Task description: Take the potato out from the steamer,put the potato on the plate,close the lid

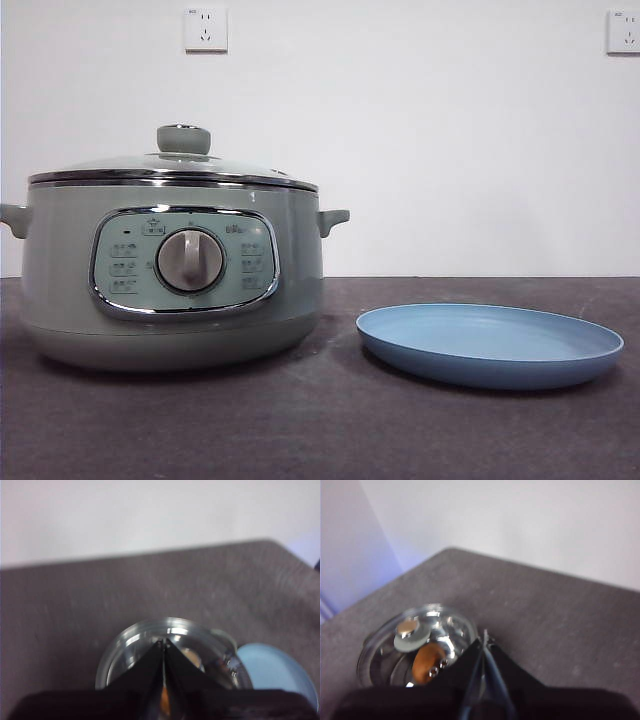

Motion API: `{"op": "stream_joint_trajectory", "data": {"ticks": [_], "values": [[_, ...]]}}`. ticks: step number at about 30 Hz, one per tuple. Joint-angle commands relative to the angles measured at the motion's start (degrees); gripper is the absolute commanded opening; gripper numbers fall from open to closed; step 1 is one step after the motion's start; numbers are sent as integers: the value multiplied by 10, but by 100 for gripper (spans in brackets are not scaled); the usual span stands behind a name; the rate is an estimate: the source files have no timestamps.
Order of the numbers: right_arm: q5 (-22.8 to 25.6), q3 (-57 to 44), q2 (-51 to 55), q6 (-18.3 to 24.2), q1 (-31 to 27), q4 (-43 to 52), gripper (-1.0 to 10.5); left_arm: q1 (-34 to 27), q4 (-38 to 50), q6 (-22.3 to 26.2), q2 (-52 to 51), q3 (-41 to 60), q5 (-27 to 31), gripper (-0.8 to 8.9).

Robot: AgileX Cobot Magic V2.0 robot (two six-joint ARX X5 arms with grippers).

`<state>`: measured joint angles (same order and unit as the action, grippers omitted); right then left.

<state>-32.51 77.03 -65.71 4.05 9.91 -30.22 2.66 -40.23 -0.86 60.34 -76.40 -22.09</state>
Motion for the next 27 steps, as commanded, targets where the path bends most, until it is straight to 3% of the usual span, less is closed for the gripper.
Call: {"op": "stream_joint_trajectory", "data": {"ticks": [1, 2, 3, 7, 18, 27], "values": [[-1, 2, -3, 12, 10, 4, 198, 0, 1, 10, 14, -4, -5, 354], [1, 2, -4, 12, 14, 5, 290, 0, 1, 9, 20, -4, -5, 451], [7, 2, -4, 12, 17, 7, 380, 3, 1, 9, 27, -4, -5, 464], [49, 2, -3, 12, 25, 12, 531, 15, 4, 9, 40, -4, -5, 463], [59, 2, -3, 11, 30, 12, 539, 99, 50, 4, 108, -4, 0, 463], [59, 2, -3, 9, 30, -3, 536, 170, 50, 5, 191, -4, 86, 463]]}}
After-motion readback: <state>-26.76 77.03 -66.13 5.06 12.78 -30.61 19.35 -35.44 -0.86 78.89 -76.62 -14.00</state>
